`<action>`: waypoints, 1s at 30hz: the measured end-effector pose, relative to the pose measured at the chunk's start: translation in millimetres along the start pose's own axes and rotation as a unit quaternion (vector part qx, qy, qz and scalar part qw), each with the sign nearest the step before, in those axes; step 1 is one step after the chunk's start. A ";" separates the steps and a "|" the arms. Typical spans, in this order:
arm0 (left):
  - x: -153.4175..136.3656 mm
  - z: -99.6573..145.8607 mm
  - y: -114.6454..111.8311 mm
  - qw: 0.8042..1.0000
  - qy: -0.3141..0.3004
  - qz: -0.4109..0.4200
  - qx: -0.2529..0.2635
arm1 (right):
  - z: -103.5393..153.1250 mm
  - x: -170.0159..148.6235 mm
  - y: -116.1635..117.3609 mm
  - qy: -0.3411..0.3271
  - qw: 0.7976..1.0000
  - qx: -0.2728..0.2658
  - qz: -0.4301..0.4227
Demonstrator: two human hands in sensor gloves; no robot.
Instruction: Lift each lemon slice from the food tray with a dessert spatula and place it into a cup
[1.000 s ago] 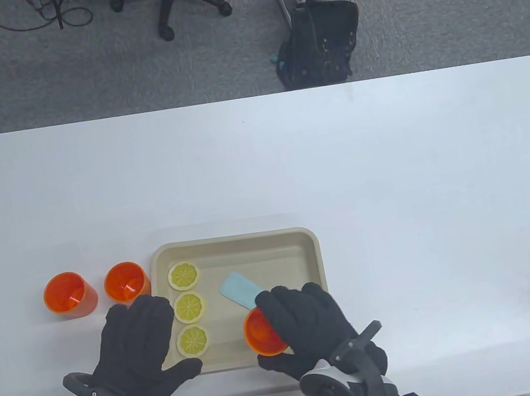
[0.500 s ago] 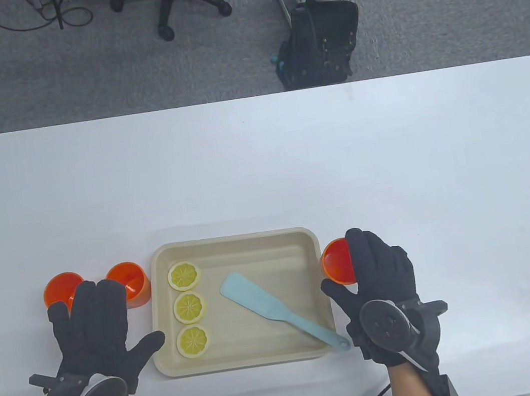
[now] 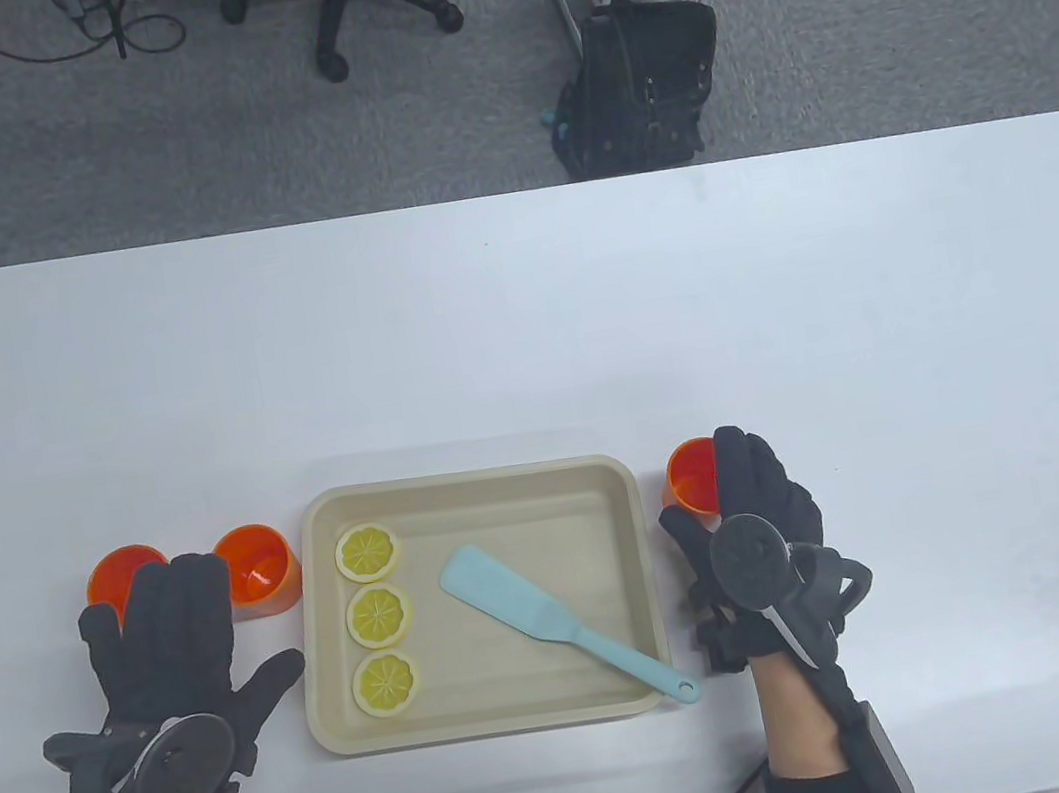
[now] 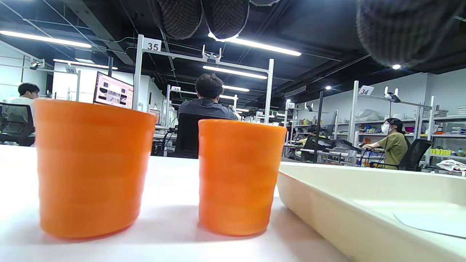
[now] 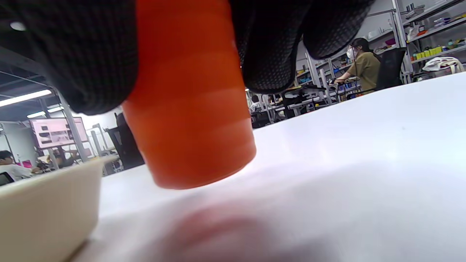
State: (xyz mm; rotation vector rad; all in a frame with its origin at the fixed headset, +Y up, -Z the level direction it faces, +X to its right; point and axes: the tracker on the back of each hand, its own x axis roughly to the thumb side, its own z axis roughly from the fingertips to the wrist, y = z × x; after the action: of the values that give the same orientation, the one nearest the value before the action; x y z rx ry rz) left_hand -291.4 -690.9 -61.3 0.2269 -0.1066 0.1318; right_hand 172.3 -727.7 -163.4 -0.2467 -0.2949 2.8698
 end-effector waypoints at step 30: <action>-87.8 5.1 -11.3 0.973 0.187 0.126 0.046 | 27.3 16.1 -49.1 -0.044 0.997 -0.058 -0.037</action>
State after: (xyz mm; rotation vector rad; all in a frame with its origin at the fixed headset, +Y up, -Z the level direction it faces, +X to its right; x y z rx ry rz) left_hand -376.9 -713.3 -69.4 0.2773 0.2474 0.4307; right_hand 162.7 -681.7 -128.6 -0.1287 -0.4774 2.7985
